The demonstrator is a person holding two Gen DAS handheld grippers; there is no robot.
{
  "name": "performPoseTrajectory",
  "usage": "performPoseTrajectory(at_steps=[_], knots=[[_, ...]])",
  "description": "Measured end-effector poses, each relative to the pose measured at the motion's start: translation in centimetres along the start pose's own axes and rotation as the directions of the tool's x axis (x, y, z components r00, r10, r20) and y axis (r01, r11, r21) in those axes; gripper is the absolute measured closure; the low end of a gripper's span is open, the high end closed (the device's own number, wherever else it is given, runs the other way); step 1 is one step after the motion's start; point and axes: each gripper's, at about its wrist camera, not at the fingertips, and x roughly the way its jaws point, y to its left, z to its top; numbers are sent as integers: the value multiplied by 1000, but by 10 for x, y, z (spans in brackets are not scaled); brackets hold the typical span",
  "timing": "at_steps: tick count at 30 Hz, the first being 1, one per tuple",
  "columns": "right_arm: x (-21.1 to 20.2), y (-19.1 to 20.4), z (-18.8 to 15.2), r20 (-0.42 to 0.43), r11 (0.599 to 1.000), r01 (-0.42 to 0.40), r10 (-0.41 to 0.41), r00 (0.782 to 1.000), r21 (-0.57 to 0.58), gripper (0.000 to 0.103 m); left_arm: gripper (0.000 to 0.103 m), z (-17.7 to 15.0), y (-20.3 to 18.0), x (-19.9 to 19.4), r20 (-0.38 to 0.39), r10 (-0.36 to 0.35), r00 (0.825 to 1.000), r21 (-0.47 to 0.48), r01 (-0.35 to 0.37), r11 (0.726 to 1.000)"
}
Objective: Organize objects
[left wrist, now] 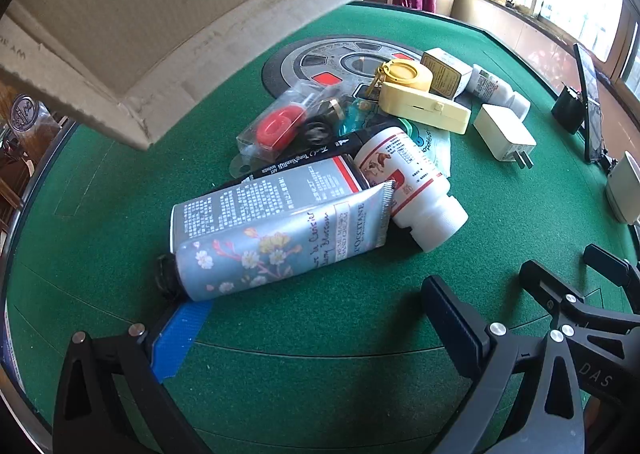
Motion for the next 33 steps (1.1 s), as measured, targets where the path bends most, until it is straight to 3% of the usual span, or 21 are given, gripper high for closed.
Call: performPoseTrajectory(at_steps=[33], knots=[[-4,2,-4,-8,1000,6,-6,1000,7,0,0,0,0,0,0,-1,1000,1,1,1000]])
